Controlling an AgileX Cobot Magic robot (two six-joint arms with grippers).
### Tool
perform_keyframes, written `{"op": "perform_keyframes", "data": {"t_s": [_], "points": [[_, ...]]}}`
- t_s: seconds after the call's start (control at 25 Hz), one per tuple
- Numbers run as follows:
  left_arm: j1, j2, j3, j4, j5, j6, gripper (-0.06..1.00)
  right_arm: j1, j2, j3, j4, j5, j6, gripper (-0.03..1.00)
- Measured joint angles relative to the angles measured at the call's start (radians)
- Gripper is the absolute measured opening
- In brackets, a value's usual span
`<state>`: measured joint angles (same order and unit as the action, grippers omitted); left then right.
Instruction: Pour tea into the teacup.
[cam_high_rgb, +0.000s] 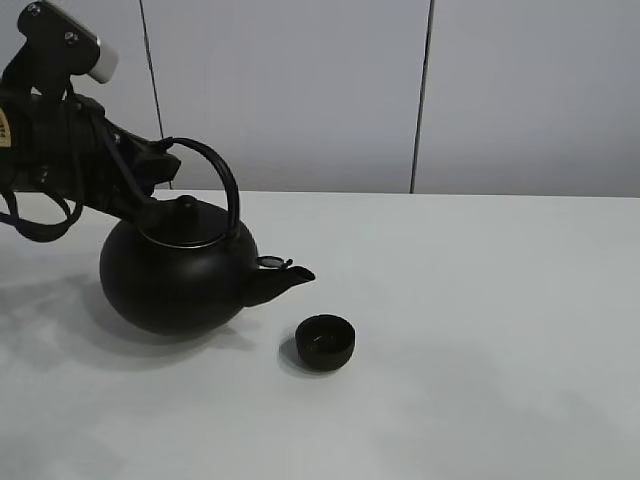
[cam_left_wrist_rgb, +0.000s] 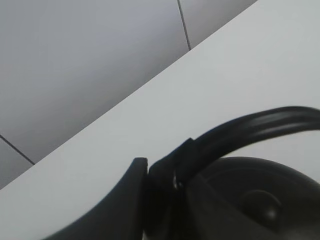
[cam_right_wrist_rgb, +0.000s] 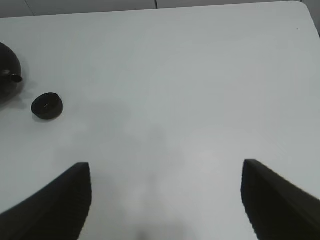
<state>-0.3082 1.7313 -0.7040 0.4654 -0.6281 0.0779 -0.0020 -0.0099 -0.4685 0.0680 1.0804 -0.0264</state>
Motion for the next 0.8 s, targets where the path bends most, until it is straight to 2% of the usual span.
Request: {"op": "perform_keyframes", "data": {"t_s": [0.8], "points": [[-0.017, 0.000, 0.000, 0.004, 0.005, 0.079, 0.12, 0.000, 0.000, 0.000, 0.000, 0.001, 0.000, 0.57]]}}
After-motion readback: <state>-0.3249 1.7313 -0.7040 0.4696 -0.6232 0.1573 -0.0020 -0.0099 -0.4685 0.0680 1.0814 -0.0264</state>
